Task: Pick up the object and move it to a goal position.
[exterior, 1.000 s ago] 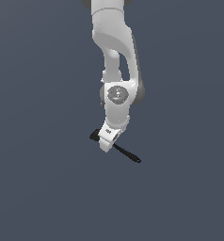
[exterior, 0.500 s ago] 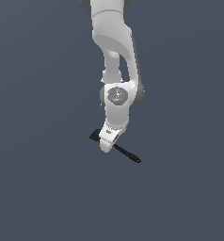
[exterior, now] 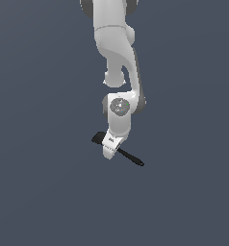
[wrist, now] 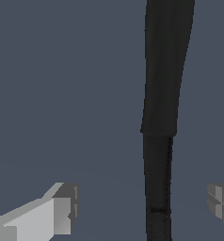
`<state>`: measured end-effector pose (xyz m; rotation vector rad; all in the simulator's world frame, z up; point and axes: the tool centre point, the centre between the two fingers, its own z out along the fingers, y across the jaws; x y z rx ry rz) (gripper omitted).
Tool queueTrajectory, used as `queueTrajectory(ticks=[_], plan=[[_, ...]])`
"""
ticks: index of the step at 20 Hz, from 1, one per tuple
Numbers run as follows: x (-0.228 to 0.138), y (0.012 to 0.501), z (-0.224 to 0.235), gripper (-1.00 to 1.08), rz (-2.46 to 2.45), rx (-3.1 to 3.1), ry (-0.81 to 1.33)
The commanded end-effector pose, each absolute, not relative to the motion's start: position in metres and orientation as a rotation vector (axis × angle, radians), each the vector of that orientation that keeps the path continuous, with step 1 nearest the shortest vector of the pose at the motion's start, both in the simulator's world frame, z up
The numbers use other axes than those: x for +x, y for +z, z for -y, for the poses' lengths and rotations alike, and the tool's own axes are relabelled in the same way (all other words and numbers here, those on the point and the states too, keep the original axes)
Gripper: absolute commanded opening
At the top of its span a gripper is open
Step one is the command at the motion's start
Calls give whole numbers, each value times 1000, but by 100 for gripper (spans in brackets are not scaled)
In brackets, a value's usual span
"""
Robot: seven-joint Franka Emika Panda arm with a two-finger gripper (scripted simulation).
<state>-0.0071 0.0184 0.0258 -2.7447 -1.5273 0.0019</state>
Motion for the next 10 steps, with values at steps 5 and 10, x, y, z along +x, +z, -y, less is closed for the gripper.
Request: queueTrajectory(ticks=[5,10], plan=[[-6,17,-18,-100,1528,-2745,0],[-6,17,-18,-100,1528,-2745,0]])
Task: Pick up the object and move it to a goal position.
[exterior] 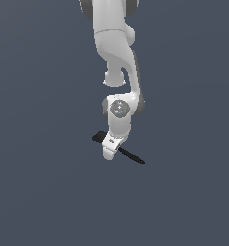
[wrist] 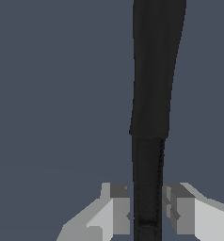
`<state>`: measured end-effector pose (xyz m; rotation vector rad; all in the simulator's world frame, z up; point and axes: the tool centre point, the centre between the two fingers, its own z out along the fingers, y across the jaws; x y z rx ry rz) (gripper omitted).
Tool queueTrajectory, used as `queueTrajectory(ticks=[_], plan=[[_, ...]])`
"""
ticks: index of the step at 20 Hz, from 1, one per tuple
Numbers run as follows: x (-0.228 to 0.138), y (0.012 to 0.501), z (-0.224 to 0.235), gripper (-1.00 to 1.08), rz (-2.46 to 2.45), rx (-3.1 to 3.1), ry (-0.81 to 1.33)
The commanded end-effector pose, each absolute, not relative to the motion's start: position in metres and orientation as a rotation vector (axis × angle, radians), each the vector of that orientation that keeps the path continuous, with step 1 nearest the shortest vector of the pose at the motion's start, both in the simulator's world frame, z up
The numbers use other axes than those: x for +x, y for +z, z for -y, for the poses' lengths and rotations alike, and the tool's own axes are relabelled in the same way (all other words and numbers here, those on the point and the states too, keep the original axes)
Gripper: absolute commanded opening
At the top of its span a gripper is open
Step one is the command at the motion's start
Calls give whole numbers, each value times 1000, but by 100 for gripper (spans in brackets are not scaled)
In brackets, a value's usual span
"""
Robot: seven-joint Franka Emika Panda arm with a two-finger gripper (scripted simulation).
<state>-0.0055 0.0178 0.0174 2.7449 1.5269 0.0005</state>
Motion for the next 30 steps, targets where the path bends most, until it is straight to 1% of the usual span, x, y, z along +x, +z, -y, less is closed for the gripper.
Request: queueTrajectory(ticks=[1,9,15,21,30], plan=[[-6,17,-18,-100,-1528,2745,0],[-6,22,-20,-100,-1527,2745,1],[-8,45,-31,-100,-1528,2744,0],[-13,90,-52,-100,-1528,2743,-1],[-20,187,-99,-100,-1530,2742,-1]])
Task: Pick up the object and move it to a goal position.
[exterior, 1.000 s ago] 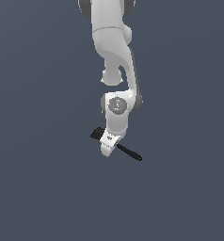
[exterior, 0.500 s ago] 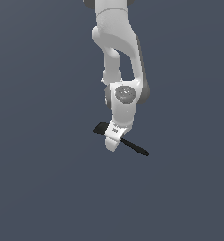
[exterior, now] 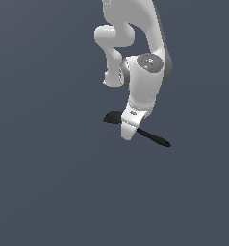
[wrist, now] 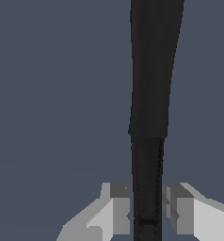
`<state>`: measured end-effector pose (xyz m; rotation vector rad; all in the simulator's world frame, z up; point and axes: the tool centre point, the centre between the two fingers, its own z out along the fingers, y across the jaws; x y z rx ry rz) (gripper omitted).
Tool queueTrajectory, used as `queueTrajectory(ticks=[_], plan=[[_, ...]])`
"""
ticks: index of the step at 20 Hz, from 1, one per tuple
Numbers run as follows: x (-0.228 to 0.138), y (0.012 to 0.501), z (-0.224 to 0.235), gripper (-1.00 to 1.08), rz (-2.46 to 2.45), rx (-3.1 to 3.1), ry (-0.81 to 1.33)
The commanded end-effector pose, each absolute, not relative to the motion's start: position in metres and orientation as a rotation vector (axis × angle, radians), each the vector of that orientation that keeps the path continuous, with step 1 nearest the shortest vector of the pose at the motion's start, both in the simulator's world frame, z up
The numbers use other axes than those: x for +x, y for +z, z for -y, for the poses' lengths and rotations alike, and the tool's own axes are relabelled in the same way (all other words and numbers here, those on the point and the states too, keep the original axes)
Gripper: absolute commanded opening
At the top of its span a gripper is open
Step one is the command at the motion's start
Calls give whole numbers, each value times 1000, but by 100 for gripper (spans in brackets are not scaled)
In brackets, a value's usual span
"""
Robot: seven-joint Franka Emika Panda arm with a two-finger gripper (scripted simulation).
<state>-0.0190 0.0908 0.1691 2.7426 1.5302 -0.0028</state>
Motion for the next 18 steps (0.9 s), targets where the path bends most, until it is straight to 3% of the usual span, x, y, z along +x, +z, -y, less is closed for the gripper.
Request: queueTrajectory(ticks=[1,10,18], plan=[[-21,197,-104,-100,-1531,2742,-1],[-24,271,-138,-100,-1530,2744,0],[-23,297,-151,-100,-1529,2744,0]])
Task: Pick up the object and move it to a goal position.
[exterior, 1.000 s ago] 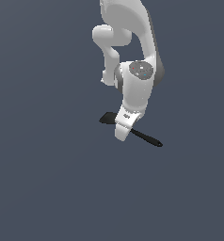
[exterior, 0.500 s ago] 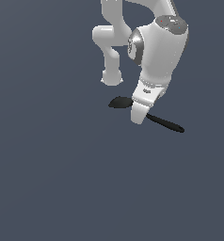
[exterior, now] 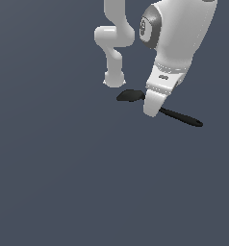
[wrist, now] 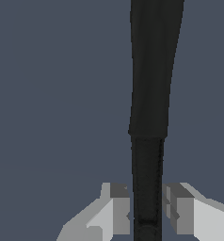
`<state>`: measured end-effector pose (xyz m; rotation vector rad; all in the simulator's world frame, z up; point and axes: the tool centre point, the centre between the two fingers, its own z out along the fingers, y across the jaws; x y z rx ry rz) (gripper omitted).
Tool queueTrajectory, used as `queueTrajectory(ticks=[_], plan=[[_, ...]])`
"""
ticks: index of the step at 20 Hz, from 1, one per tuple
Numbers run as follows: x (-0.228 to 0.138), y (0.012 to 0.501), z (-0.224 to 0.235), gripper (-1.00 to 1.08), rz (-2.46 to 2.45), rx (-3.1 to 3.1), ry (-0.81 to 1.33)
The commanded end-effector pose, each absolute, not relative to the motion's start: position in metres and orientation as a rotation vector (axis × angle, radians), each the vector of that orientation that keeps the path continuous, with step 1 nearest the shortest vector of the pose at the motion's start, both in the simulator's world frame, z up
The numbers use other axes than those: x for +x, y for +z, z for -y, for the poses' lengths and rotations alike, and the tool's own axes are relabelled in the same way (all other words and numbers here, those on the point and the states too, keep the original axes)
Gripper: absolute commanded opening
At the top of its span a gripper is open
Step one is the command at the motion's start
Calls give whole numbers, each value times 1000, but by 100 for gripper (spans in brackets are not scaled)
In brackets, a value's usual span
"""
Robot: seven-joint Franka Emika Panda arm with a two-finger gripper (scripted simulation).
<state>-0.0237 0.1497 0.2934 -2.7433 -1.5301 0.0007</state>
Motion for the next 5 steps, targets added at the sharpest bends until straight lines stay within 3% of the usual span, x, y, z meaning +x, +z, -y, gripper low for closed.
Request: queueTrajectory(ticks=[1,5], plan=[[-23,298,-151,-100,1528,-2745,0],[-22,297,-151,-100,1528,-2745,0]])
